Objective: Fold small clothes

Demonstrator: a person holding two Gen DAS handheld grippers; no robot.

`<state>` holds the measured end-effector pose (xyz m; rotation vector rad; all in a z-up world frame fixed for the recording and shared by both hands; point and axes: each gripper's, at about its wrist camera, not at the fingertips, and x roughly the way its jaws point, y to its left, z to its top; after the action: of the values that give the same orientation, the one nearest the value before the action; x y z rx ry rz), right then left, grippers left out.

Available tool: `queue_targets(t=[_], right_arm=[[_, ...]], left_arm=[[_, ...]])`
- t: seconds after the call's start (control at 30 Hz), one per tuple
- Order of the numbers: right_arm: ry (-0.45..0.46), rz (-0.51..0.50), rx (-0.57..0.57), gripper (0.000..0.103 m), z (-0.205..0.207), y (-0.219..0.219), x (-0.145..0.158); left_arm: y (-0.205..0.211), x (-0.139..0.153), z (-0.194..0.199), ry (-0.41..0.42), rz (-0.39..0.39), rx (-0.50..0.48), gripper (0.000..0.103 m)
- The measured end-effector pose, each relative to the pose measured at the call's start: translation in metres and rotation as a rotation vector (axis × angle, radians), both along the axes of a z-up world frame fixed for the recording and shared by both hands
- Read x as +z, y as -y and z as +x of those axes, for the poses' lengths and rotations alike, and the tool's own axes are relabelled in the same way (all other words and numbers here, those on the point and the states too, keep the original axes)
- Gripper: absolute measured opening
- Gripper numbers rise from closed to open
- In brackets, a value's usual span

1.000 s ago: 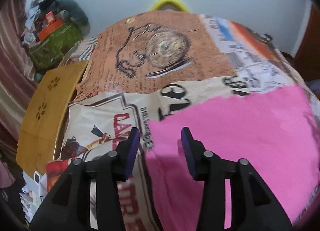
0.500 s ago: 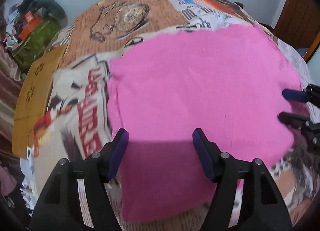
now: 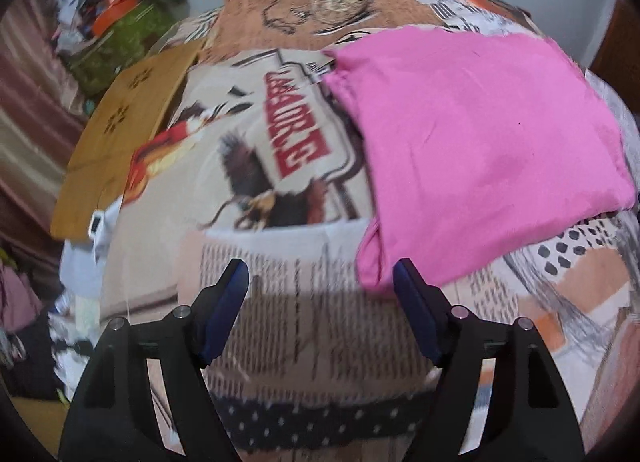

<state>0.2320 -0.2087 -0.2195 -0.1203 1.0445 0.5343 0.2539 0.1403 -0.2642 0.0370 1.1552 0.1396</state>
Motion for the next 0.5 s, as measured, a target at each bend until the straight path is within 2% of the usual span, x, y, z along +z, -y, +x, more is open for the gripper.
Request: queue_targets(t=[0.2,0.37,0.43,0.5], right_arm=[[-0.015,0.029,-0.049,0.049,-0.009,0.015,0.006],[-0.086,0.092,-0.055,0.049,-0.009,0.009,-0.006],[-0.107,0.103,-0.042,0.049,-0.010,0.001,-0.011],[-0.122,0.115,-0.027,0.049,-0.007,-0.008,-0.015]], left_arm=[[-0.003,0.016,-0.012,0.043,-0.031,0.020,0.074],[0.002,0.016,0.000,0.048,-0.104,0.011,0.072],[0.004,0.012,0.005,0.038,-0.136,0.013,0.060],[0.007,0.004,0.009,0.011,-0.159,0.015,0.038]])
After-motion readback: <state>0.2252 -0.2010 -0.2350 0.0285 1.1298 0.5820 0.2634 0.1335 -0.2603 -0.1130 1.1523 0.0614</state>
